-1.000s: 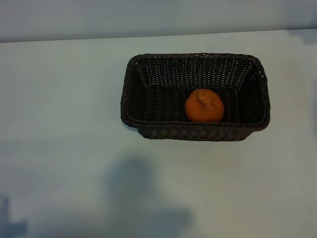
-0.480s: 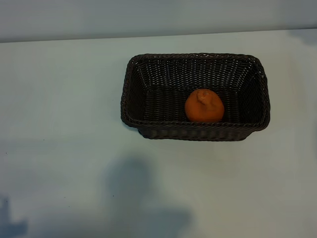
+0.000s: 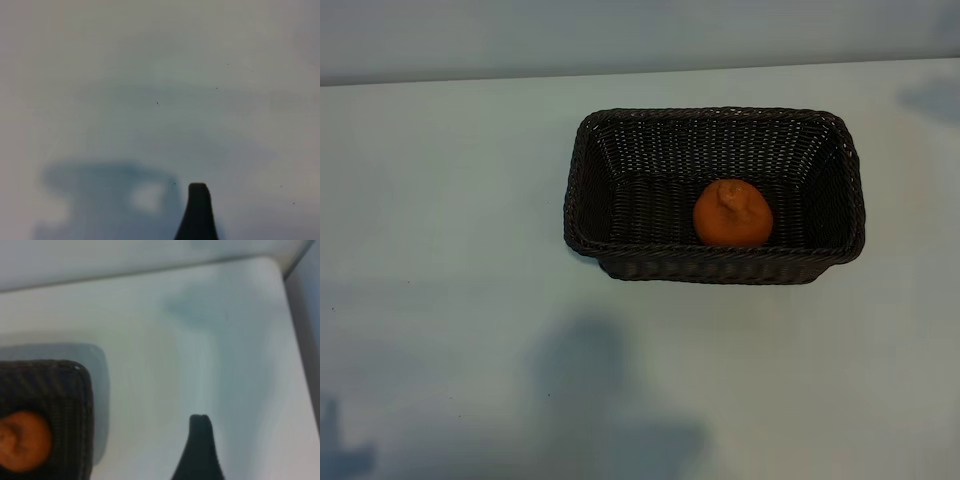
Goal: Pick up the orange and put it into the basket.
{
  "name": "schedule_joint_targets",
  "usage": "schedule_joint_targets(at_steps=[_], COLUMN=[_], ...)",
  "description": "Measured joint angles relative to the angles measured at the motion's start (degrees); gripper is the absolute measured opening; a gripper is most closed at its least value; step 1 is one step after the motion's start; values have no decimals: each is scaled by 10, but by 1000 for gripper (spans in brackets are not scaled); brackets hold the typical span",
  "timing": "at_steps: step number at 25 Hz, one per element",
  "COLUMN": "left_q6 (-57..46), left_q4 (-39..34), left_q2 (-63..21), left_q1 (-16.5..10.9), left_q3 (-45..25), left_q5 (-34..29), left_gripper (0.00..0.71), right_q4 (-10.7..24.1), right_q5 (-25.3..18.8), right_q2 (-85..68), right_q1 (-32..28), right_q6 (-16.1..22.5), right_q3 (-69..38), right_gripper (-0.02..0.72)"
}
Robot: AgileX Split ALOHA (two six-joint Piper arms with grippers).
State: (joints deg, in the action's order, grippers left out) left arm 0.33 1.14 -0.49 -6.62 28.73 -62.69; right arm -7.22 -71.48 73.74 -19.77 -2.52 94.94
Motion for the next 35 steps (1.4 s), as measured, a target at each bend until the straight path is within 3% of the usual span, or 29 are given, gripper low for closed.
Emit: schedule_joint_targets(at_steps=[8,14,21,35], left_q6=[0,1,1,1], left_q4=[0,0,0,0], left_q2=[0,0,0,0], left_q1=[0,0,0,0], left_q3=[0,0,0,0], left_q5=[0,0,0,0], left_gripper=[592,592,592,592], right_q4=[19,41,80,81], right_q5=[9,10,22,28], right_q2=[-221,-369,-507,-682], right_q1=[0,3,63,135], right_q6=[-8,-10,3,29], right_q3=[-45,-166,-299,-498], right_gripper=[549,549,548,548])
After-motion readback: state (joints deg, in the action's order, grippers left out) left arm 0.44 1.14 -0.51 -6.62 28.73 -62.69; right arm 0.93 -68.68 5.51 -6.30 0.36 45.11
